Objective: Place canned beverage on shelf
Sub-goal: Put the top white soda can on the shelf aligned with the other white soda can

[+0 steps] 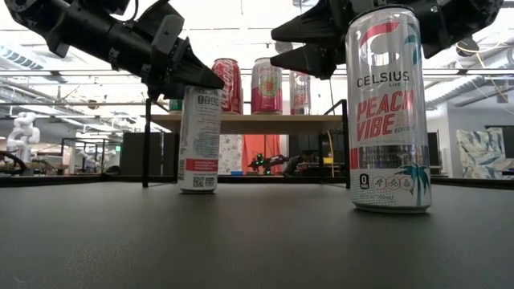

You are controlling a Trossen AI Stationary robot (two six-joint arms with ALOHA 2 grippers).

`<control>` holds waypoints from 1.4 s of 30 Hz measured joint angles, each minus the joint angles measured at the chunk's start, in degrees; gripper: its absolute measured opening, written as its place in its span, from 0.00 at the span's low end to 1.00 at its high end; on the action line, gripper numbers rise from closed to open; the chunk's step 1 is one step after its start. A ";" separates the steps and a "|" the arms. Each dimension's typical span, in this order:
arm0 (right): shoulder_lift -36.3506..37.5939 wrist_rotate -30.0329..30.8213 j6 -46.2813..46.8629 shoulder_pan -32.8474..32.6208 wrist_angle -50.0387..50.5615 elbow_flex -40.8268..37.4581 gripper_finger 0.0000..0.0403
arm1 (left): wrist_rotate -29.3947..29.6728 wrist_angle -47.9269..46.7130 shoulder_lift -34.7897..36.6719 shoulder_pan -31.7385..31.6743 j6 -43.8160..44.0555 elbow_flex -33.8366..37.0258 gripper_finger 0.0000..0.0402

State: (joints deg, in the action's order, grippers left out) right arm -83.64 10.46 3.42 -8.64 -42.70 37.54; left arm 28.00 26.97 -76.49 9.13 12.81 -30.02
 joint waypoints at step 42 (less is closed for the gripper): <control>0.00 0.02 0.45 0.02 2.84 -0.02 0.83 | 2.47 -7.24 1.33 1.16 3.87 0.06 0.61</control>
State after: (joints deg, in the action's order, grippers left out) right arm -83.64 10.48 3.87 -8.62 -39.86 37.52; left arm 30.47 19.73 -75.16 10.28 16.68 -29.96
